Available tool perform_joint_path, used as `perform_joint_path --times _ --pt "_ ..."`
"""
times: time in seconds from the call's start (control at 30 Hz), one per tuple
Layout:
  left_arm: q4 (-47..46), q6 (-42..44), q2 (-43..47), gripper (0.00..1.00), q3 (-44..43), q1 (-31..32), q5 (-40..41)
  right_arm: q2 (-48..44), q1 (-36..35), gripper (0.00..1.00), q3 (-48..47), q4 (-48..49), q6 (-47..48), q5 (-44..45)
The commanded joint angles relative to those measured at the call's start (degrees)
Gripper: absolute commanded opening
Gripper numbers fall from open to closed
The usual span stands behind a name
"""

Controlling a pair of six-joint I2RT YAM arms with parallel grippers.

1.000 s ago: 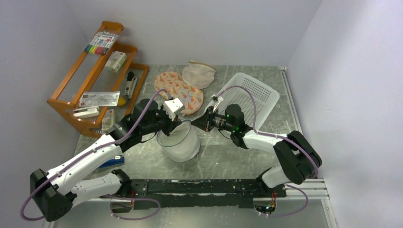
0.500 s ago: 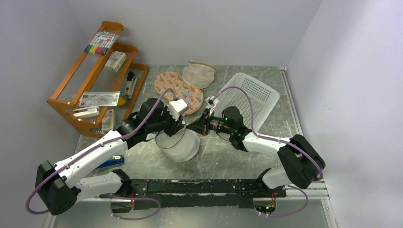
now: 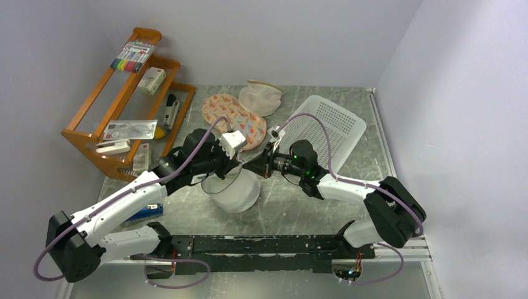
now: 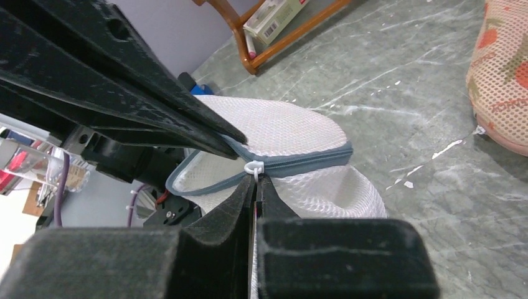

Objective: Unzip the laundry bag and remove the bra

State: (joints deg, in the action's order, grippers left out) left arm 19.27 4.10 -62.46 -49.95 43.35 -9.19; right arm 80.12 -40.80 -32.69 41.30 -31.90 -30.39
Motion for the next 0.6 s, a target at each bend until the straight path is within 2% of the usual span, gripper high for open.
perform_joint_path --times 0.0,0.2,0.4,0.57 --pt "-1.7 0.3 4.3 0.07 -0.6 0.2 0.9 -0.6 1.7 0.0 -0.5 0.3 -0.9 2.5" --pt "-3.3 0.1 8.2 0.07 1.0 0.2 2.2 2.7 6.4 0.0 1.4 4.0 -6.4 -0.5" --pt "-2.3 0.3 7.1 0.07 0.4 0.2 2.0 3.4 6.7 0.0 0.9 5.5 -6.6 -3.2" --pt "-1.4 0.5 4.7 0.26 -0.3 0.2 0.9 1.7 6.0 0.0 0.6 6.1 -5.2 -4.6"
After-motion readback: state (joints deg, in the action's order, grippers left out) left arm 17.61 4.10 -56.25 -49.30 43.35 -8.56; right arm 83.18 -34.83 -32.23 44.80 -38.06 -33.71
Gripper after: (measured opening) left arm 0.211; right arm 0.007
